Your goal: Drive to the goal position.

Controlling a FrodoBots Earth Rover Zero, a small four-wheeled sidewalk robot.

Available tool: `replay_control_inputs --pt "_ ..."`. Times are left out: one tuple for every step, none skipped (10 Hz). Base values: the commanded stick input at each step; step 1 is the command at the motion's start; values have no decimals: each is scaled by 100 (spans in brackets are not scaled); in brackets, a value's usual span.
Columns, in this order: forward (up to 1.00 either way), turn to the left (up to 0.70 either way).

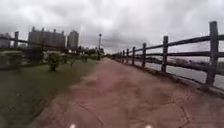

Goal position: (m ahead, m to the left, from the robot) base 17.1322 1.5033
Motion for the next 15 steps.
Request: replay_control_inputs --pt "98 0" --pt "98 0" --pt "98 0" --pt "98 0" --pt "98 0" --pt "98 0" --pt "98 -12" --pt "98 -30" --pt "98 -39" --pt "98 -39" --pt "98 -39" --pt "98 -39" --pt "98 -23" --pt "98 0" --pt "98 0"
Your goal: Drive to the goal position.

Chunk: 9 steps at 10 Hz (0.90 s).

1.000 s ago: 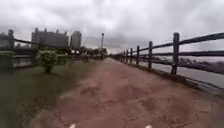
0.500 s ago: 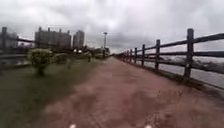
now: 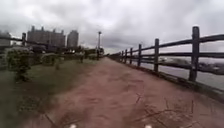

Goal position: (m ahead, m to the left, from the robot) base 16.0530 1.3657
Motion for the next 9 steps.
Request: replay_control_inputs --pt "98 0" --pt "98 0" --pt "98 0" --pt "98 0" --pt "98 0" --pt "98 0" --pt "98 0" --pt "98 0" --pt "98 0"
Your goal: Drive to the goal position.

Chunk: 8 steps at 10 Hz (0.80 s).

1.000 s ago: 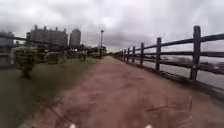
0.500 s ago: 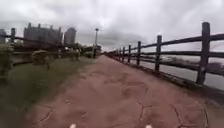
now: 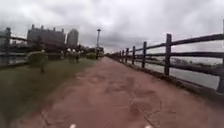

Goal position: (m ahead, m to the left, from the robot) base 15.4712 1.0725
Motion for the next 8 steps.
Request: replay_control_inputs --pt "98 0" --pt "98 0" --pt "98 0" --pt "98 0" --pt "98 0" --pt "98 0" --pt "98 0" --pt "98 0"
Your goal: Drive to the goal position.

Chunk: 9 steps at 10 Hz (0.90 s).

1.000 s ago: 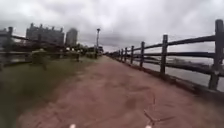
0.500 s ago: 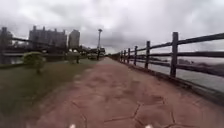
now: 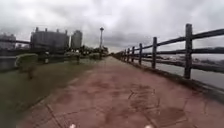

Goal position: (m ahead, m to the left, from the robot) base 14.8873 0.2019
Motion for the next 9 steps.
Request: replay_control_inputs --pt "98 0" --pt "98 0" --pt "98 0" --pt "98 0" --pt "98 0" --pt "98 0" --pt "98 0" --pt "98 0" --pt "98 0"
